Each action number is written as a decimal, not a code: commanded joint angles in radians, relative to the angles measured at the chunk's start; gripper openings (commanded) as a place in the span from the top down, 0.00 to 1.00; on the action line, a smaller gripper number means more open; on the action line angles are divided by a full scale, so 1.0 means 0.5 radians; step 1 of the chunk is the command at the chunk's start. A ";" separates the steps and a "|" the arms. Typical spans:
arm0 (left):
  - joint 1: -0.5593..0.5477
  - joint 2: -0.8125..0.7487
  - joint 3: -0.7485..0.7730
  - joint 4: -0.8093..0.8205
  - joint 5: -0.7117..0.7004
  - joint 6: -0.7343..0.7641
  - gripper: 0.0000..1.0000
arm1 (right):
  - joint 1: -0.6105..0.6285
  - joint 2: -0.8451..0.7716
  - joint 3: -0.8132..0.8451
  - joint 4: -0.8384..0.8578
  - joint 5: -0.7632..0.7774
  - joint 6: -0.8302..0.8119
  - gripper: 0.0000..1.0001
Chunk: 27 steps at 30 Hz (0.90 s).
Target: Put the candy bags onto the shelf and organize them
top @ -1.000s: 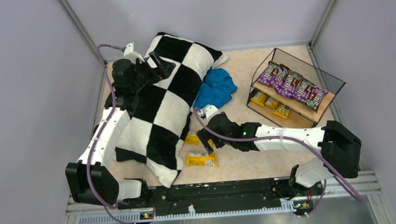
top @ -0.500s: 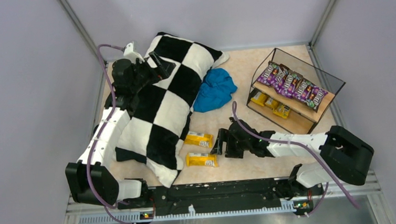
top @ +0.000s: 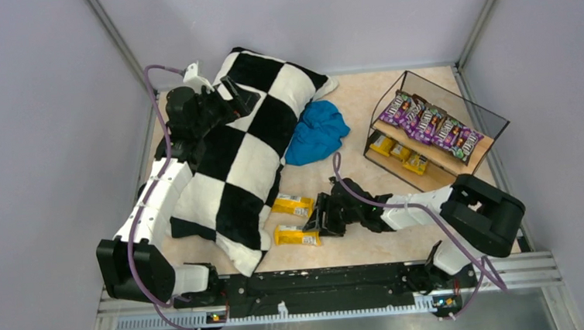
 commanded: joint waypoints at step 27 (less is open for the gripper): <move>0.003 0.018 0.047 0.092 0.018 -0.006 0.02 | 0.003 -0.195 0.428 -0.817 0.471 -0.809 1.00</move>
